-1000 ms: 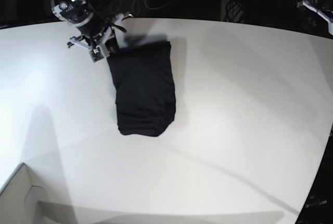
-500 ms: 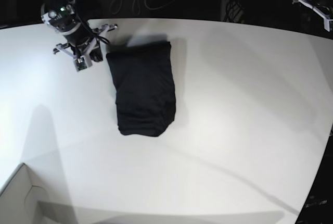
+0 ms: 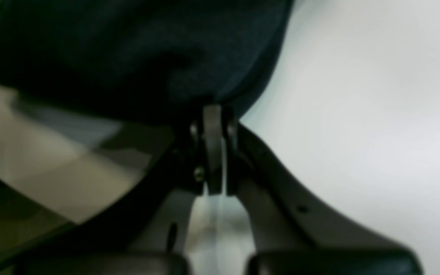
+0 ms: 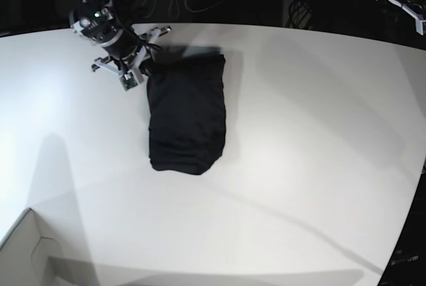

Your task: Layout the t-shirt on the table in an organized manner, then fold the t-shirt properly

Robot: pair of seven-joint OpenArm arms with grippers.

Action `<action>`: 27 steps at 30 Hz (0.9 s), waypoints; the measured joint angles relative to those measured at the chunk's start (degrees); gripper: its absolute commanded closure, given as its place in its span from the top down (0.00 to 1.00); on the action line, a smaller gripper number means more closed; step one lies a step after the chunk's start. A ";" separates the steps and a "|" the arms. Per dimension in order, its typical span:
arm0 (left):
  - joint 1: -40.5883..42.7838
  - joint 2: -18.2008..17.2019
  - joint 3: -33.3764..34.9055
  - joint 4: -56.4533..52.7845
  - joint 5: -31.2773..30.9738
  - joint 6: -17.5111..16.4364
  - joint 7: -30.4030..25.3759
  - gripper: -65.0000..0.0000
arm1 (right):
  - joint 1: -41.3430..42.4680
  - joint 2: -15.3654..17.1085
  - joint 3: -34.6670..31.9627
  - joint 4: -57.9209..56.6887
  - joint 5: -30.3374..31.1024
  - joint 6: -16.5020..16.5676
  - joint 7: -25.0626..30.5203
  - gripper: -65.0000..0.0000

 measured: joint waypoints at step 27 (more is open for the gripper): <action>-0.37 -0.85 0.35 -20.39 0.22 0.15 -0.04 0.23 | -10.73 -4.13 13.25 11.30 0.52 -3.08 0.07 0.00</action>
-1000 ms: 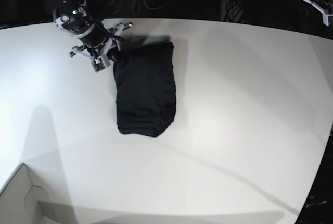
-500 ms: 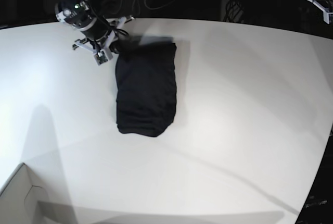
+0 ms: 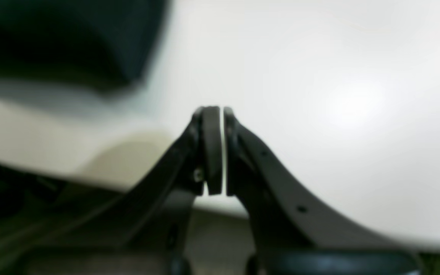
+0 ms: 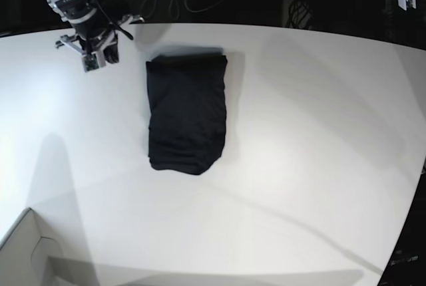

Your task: Layout the t-shirt on the table in an organized manner, then fold the t-shirt properly

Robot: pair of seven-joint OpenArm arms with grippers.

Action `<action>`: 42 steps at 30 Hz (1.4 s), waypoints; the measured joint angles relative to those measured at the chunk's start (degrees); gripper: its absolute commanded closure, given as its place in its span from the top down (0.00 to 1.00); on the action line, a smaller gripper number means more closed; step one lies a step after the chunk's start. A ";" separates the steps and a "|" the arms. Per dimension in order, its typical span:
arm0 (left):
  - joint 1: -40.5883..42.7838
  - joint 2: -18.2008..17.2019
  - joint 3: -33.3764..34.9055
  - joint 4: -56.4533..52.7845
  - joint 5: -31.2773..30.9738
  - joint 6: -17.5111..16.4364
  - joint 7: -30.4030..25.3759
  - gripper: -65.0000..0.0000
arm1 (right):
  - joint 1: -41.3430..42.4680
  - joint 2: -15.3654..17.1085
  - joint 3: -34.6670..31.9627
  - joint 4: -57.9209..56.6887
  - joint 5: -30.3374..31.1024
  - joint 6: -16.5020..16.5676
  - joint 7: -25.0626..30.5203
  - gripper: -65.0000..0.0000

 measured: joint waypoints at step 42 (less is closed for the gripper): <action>-22.45 -0.31 36.74 -61.40 -0.17 31.47 -43.04 0.00 | 17.57 6.71 -15.93 -103.82 1.68 -43.67 59.71 0.00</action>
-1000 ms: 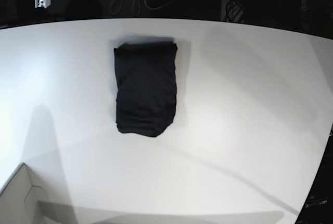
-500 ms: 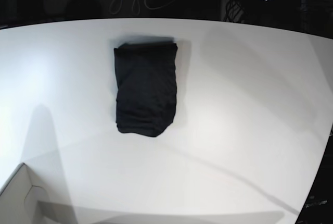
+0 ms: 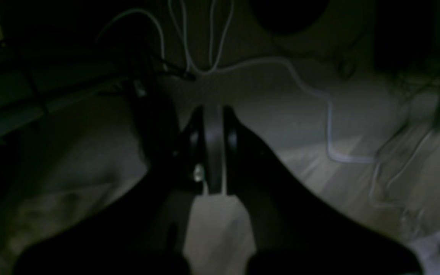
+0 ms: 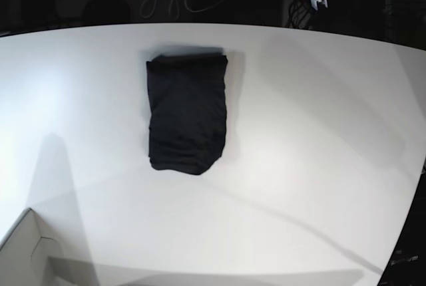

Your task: Layout the t-shirt on the table in an organized manner, then fold the t-shirt properly

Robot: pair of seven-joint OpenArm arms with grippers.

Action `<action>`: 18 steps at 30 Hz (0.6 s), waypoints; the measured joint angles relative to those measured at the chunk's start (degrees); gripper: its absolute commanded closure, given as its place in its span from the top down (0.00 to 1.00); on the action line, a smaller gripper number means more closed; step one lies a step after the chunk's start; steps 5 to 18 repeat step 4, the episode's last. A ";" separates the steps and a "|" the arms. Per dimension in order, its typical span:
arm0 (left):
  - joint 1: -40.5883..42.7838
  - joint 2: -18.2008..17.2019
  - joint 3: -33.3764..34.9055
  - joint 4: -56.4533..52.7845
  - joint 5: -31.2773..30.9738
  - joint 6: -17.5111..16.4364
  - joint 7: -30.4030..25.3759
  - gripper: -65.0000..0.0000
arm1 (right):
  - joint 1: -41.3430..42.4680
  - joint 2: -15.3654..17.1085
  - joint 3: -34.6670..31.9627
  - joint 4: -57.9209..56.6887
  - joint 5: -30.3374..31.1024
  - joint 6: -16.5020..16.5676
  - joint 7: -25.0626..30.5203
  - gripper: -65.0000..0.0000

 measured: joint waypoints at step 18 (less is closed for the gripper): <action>-0.07 -0.44 -0.04 0.00 0.00 0.13 -0.02 0.00 | -0.22 -0.28 -1.46 0.13 0.02 -0.87 -2.62 0.00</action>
